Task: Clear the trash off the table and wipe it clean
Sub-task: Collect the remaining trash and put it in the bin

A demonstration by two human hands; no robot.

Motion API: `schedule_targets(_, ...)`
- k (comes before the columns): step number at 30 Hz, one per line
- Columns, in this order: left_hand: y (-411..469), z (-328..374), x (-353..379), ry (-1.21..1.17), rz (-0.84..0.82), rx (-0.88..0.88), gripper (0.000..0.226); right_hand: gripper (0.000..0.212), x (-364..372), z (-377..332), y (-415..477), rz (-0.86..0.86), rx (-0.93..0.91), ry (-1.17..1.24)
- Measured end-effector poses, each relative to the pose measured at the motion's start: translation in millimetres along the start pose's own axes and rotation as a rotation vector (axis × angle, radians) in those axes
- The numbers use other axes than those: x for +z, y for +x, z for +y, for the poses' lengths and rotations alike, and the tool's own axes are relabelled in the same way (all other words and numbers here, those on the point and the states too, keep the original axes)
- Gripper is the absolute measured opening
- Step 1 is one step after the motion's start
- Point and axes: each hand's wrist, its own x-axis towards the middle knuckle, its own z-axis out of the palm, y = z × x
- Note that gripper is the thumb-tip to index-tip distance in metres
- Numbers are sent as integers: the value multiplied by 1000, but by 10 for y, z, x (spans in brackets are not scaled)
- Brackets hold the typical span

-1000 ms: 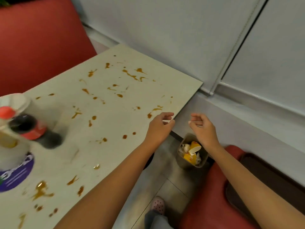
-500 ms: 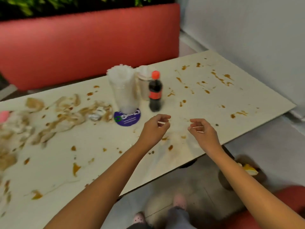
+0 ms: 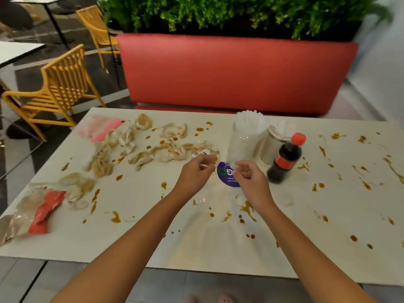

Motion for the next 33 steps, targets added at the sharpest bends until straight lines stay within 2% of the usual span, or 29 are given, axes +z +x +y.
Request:
schedule_targets(9, 185, -15, -264, -26, 244, -93, 21, 19, 131, -145, 506, -211, -127, -143)
schedule_targets(18, 369, -327, -557, 1, 317, -152, 19, 18, 405, -154, 744, -288, -132, -143)
schedule_targets(24, 754, -583, -862, 184, 200, -127, 25, 20, 666, -184, 929, -192, -67, -113)
schedule_targets(28, 1062, -851, -994, 455, 79, -58, 43, 20, 837, -156, 985, -117, -19, -124)
schedule_targets(33, 1343, -1144, -977, 665, -91, 2, 66, 19, 980, -43, 957, -23, 59, -134)
